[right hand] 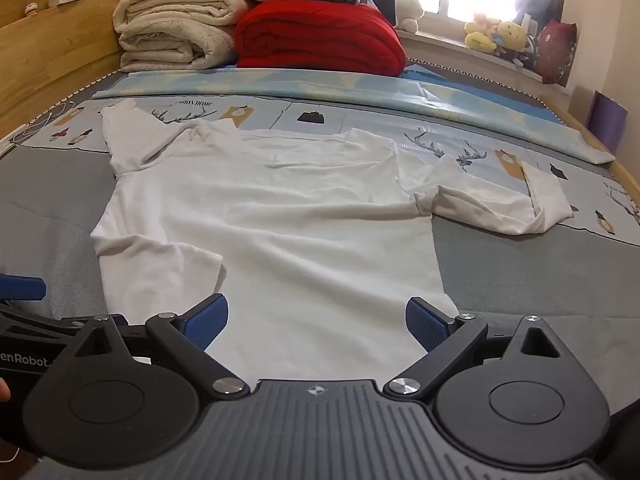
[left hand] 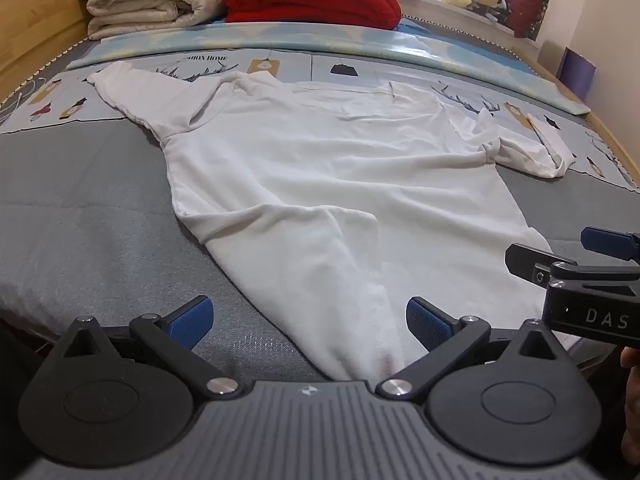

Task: Fold small clothes
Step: 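Move both tools toward the collar of the white shirt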

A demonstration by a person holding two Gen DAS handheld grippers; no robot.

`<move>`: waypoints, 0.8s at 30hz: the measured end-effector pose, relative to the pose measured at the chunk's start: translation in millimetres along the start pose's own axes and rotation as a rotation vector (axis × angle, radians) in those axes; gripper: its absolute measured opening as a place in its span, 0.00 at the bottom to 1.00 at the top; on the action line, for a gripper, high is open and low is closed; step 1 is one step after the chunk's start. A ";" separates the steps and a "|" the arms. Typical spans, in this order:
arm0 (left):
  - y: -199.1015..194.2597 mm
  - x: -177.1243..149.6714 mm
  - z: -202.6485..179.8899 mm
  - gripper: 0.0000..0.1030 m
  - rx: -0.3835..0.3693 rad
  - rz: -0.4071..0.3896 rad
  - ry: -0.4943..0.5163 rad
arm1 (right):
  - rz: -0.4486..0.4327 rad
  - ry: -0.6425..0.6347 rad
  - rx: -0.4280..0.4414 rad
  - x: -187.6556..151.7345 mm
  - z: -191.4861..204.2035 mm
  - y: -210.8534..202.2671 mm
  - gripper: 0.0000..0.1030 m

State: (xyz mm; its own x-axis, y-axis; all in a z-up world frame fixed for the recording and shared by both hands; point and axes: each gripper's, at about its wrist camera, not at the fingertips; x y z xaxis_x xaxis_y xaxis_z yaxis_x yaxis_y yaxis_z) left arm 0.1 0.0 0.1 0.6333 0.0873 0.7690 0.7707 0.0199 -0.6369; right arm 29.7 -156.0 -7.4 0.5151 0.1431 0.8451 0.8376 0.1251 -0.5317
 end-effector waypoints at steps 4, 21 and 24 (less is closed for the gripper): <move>1.0 1.2 -1.4 1.00 0.000 0.003 0.003 | 0.003 -0.001 -0.001 -0.5 0.1 0.7 0.93; 1.7 -6.1 1.5 1.00 0.000 -0.004 0.007 | 0.006 0.005 0.001 0.4 2.1 2.7 0.93; 1.7 -6.6 0.3 1.00 0.002 -0.002 0.014 | 0.005 0.006 0.001 0.5 1.8 2.5 0.93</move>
Point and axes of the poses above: each gripper's, at about its wrist camera, not at the fingertips, and y roughly the way its jaws point, z to its left, x to its top, and after that the axes turned 13 degrees about -z, right-handed
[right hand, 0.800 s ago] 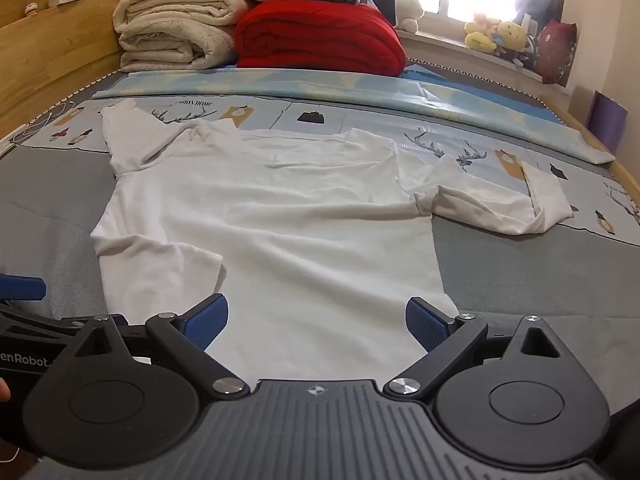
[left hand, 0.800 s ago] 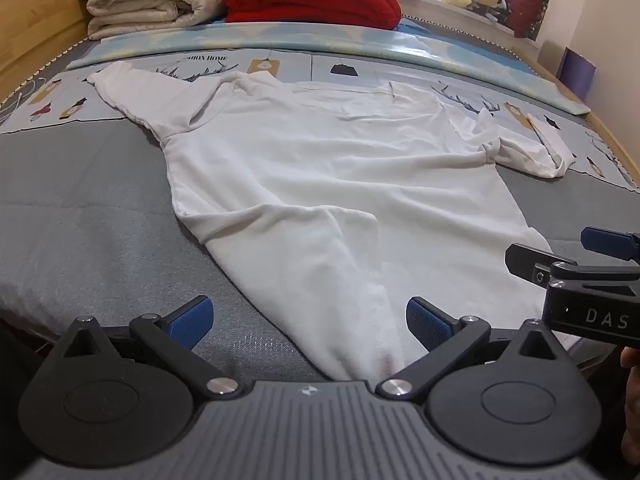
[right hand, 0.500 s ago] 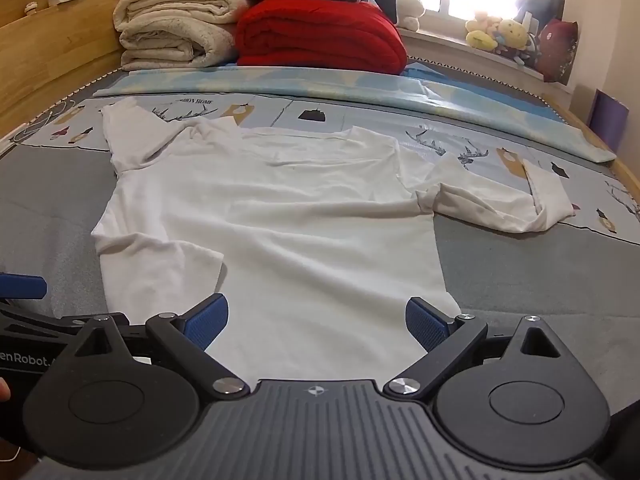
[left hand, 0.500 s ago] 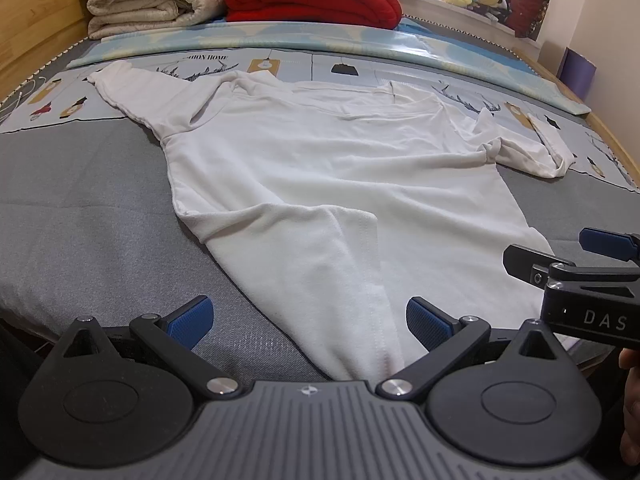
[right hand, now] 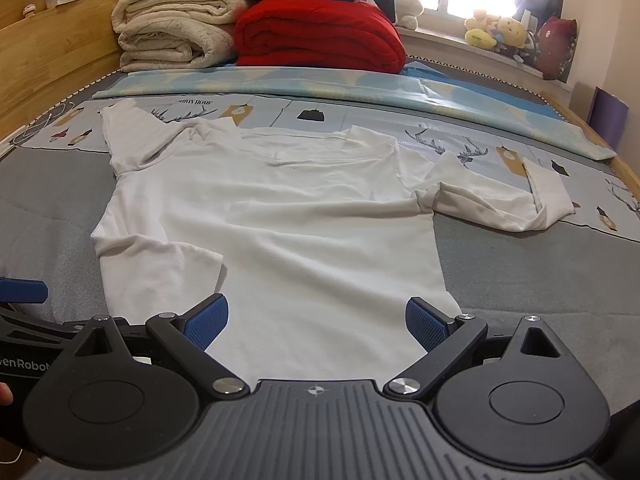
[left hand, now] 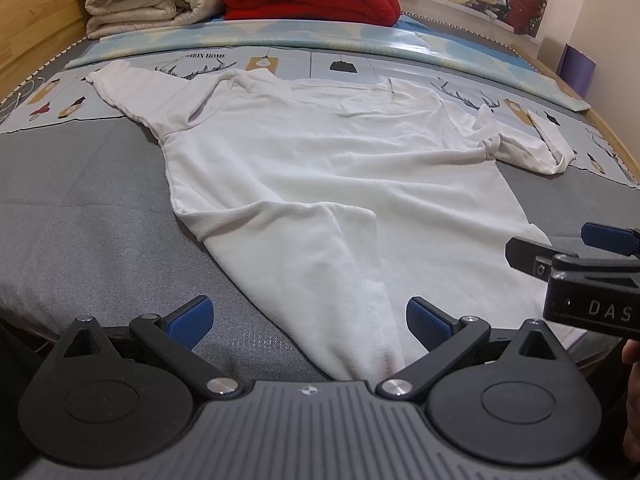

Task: Fold small clothes
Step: 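Move both tools toward the collar of the white shirt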

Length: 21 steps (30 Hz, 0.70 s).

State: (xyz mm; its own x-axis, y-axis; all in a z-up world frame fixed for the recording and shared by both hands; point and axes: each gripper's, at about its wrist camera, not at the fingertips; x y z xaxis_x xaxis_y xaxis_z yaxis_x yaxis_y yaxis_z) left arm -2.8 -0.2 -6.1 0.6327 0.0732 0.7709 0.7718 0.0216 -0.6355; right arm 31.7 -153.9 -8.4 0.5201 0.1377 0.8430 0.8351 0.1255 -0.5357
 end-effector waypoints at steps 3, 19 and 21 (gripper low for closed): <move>-1.6 0.0 0.0 1.00 0.014 -0.017 0.009 | -0.007 0.010 -0.002 1.2 -1.8 -0.6 0.91; -8.4 19.8 -3.7 0.79 0.021 -0.077 0.068 | -0.080 0.073 0.029 13.8 -3.6 -0.3 0.59; -4.9 20.0 -7.6 0.77 0.028 -0.064 0.080 | -0.074 0.087 0.048 14.1 -2.7 1.9 0.61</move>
Point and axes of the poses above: each gripper's, at about its wrist camera, not at the fingertips, and y roughly the way its jaws point, z to its left, x to its top, and after that the axes turned 13 degrees about -z, right-handed
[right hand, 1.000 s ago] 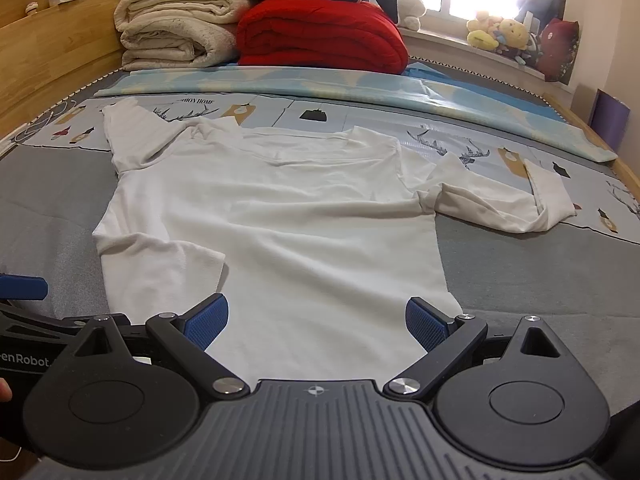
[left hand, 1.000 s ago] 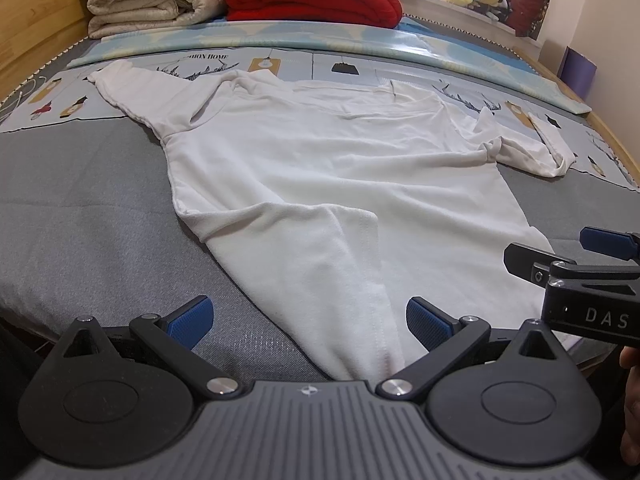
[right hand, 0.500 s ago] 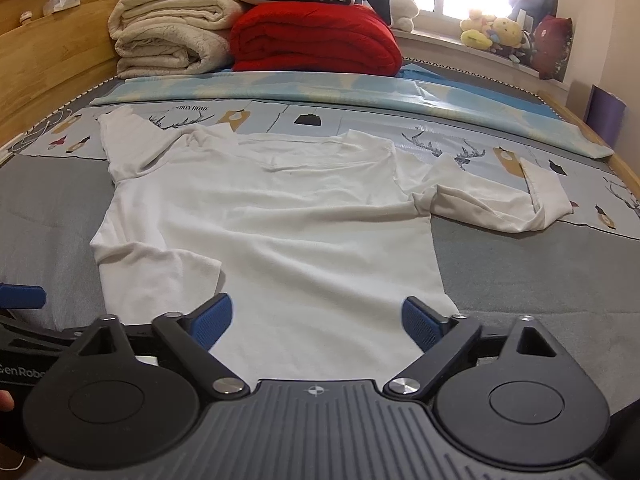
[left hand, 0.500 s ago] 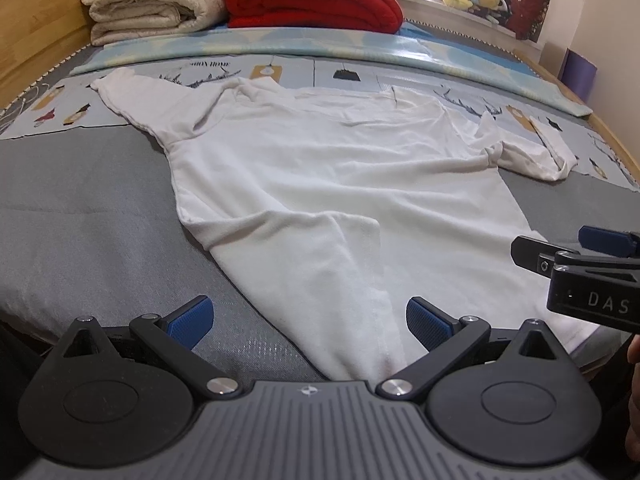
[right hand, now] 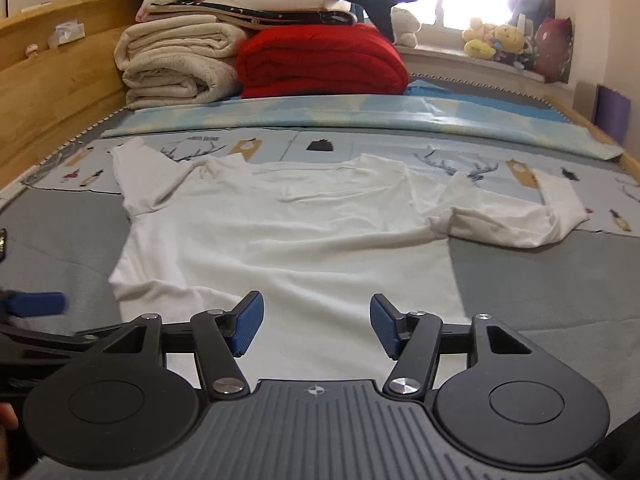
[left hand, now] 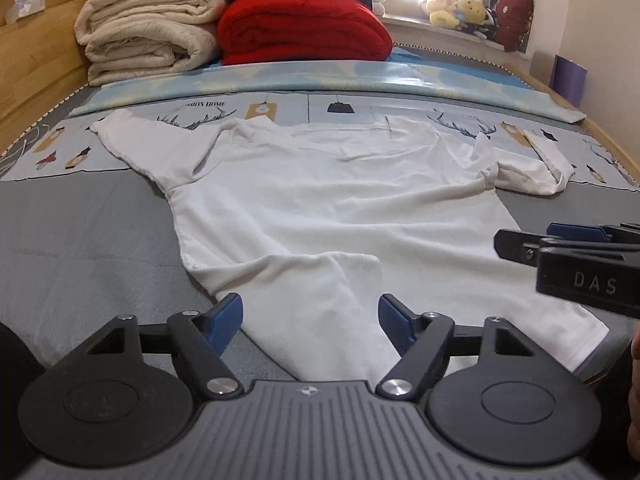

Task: Fold small clothes
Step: 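Move both tools toward the collar of the white shirt, then close both tools on the shirt collar edge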

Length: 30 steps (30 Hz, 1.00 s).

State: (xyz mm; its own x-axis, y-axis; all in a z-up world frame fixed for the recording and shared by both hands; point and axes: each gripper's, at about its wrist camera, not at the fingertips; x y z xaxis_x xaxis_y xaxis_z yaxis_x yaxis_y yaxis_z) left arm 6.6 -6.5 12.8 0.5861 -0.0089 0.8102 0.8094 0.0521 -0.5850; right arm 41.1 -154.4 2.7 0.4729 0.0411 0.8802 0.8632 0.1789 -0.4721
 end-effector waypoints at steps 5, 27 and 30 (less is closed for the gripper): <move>-1.3 8.8 -7.9 0.81 0.025 -0.108 0.009 | -0.022 -0.006 0.003 0.7 2.1 1.0 0.66; 91.7 173.8 45.3 0.27 -0.209 -0.168 -0.077 | -0.173 0.240 -0.080 103.1 -112.2 40.4 0.37; 136.5 198.2 61.2 0.27 -0.195 -0.146 0.020 | -0.209 0.228 -0.096 133.6 -143.1 68.2 0.29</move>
Point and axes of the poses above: each gripper's, at about its wrist camera, not at the fingertips, and y roughly the way its jaws point, z to its left, x to its top, and after that the axes turned 13 degrees about -z, right-handed
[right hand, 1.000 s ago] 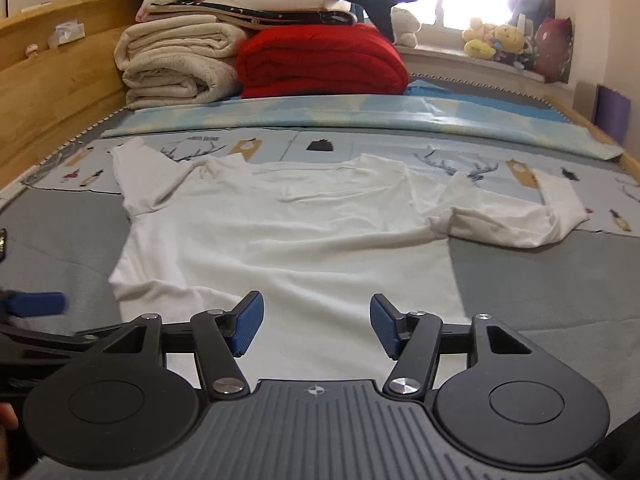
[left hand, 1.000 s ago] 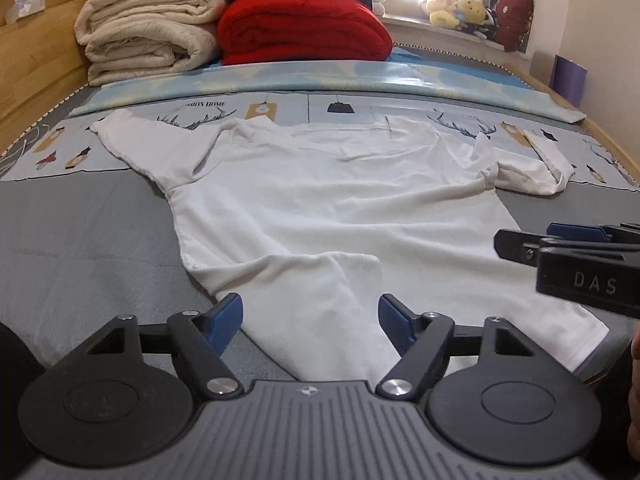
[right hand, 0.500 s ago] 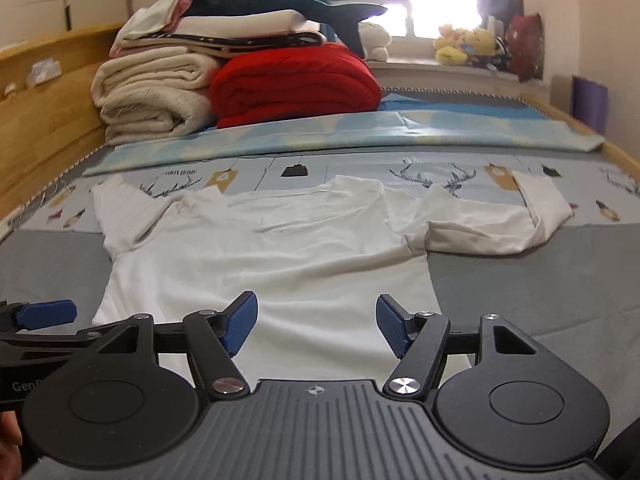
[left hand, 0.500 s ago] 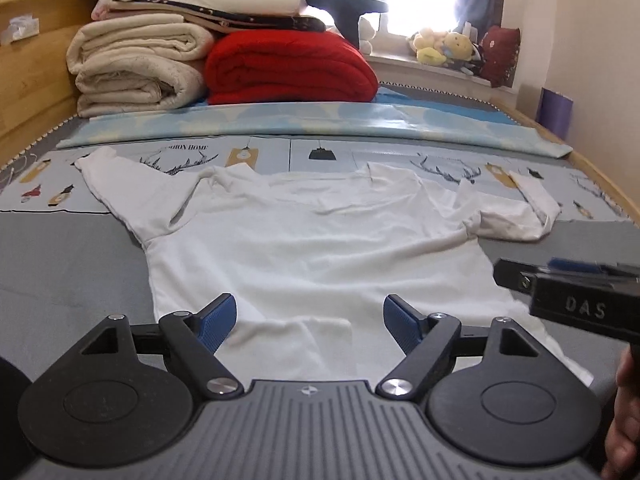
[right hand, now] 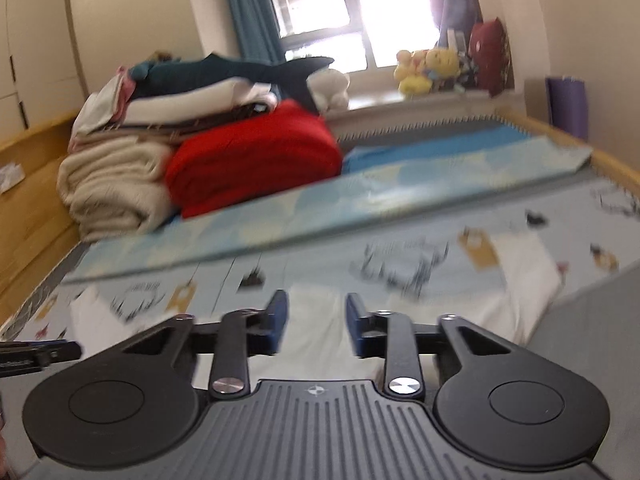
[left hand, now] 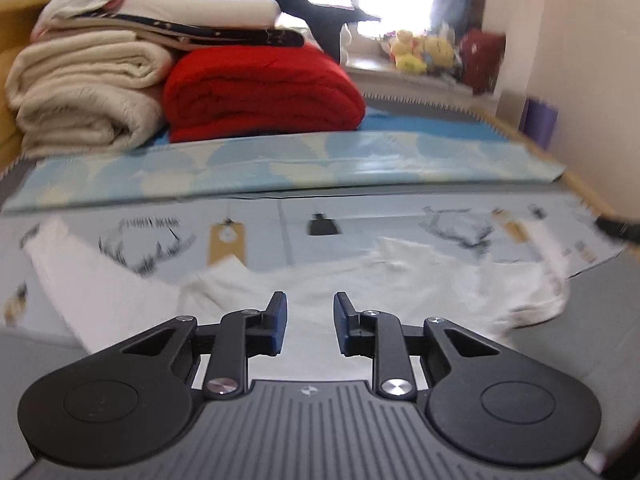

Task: Fold small clothes
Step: 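Close both tools on the shirt collar edge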

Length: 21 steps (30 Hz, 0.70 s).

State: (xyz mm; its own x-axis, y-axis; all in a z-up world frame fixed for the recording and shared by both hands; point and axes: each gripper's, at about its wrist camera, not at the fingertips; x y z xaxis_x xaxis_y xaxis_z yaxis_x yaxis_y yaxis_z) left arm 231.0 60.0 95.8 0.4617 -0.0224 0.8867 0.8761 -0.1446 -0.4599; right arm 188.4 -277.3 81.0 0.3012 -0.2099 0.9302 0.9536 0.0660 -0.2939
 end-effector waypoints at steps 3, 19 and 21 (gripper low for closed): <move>40.5 -14.1 33.4 0.27 0.029 0.033 0.006 | 0.039 -0.012 -0.020 5.6 -18.3 47.5 0.29; 177.7 -46.8 112.5 0.29 0.120 0.237 -0.428 | 0.359 -0.028 0.042 -74.9 -15.8 214.7 0.43; 187.9 -50.0 116.2 0.33 0.136 0.240 -0.455 | 0.374 -0.014 0.046 -81.3 -14.5 226.9 0.44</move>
State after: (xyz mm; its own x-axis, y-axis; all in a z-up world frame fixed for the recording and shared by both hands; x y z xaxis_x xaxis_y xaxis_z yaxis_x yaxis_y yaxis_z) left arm 388.6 148.9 -40.4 0.6382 0.3968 0.6597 0.7347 -0.0577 -0.6760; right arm 380.3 -259.4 -64.5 0.6283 -0.1496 0.7634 0.7765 0.1794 -0.6040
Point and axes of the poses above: each gripper's, at about its wrist camera, not at the fingertips, and y roughly the way its jaws point, z to its left, x to its top, and after that the axes turned 13 degrees about -z, right-handed
